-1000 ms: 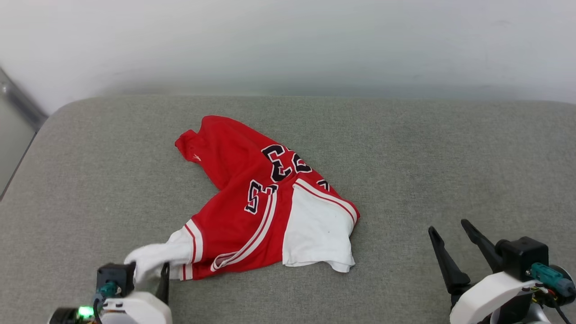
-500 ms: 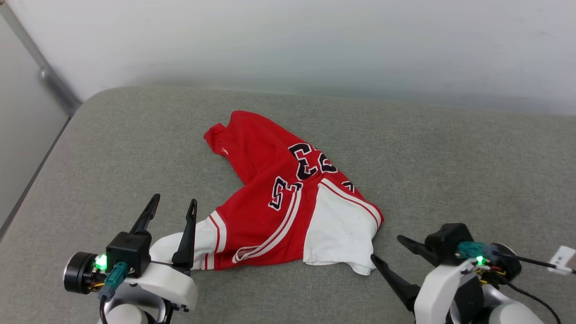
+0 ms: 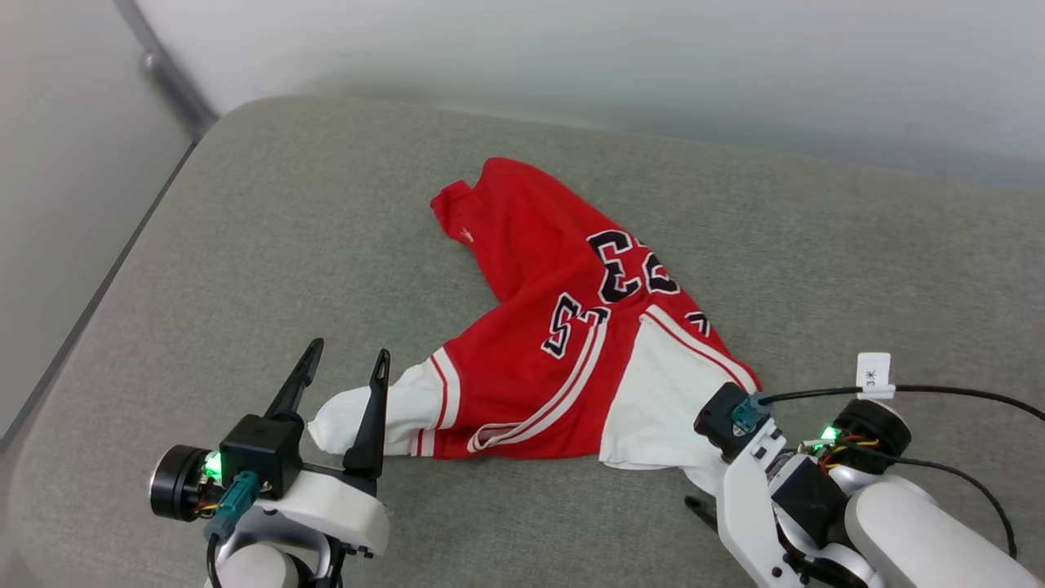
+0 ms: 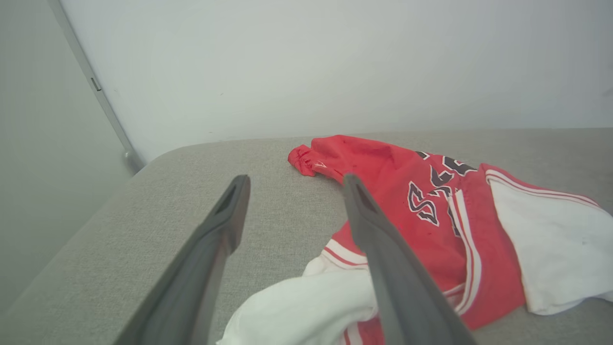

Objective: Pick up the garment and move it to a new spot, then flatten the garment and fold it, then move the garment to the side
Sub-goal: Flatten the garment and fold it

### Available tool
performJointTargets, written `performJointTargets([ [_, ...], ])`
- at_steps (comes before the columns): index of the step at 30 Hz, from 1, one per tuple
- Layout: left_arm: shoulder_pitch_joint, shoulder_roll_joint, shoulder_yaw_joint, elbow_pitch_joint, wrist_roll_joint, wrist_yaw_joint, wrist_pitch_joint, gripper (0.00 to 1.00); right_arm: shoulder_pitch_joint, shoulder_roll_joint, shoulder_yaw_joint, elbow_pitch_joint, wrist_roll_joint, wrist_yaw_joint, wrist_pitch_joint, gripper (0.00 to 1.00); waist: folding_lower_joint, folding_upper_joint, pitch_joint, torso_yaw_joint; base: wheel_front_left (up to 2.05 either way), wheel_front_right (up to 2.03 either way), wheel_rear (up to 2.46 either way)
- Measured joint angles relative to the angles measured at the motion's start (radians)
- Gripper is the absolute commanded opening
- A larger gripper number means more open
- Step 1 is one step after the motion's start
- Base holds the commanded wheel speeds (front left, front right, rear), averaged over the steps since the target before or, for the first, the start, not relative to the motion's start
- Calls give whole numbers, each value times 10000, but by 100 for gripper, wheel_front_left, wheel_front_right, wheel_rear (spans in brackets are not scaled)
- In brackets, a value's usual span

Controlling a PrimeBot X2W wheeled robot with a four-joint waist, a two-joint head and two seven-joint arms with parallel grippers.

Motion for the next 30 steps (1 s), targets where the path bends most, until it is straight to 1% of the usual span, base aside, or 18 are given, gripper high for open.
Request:
performJointTargets([
  [2, -7, -125, 96, 67, 92, -90, 0, 100, -174, -65, 226, 299, 29, 2, 217, 100, 0, 0, 127, 148, 0, 0, 0],
  [5, -27, -309, 228, 123, 215, -236, 2, 100, -423, -194, 598, 614, 52, 2, 291, 100, 0, 0, 305, 356, 0, 0, 0],
  [10, -34, -591, 451, 224, 447, -441, 2, 100, -663, -274, 922, 1103, 167, 0, 330, 100, 0, 0, 539, 614, 0, 0, 0],
  [11, -34, -619, 506, 244, 479, -491, 2, 100, -679, -274, 955, 1216, 240, 0, 330, 85, 0, 0, 569, 643, 0, 0, 0],
  [12, -33, -644, 558, 265, 525, -516, 2, 100, -690, -272, 980, 1306, 347, 0, 332, 0, 0, 0, 596, 658, 0, 0, 0],
  [15, -31, -769, 648, 380, 612, -625, 2, 100, -828, -395, 1243, 1354, 485, -2, 265, 0, 0, 0, 617, 647, 0, 0, 0],
  [19, 12, -802, 876, 502, 683, -702, 2, 100, -755, -585, 1281, 1285, 807, 0, -142, 0, 0, 0, 510, 469, 0, 0, 0],
  [22, 114, -823, 999, 616, 696, -775, 0, 100, -415, -934, 1185, 945, 961, 2, -460, 0, 1, 0, 360, 245, 0, 0, 0],
  [26, 284, -828, 1170, 740, 694, -865, 0, 100, 175, -1616, 947, 316, 1097, 4, -708, 0, 1, 0, 126, -169, 0, 0, 0],
  [30, 430, -826, 1294, 809, 694, -911, 2, 100, 794, -2508, 886, -314, 1210, 2, -863, 0, 1, 0, -83, -642, 0, 0, 0],
])
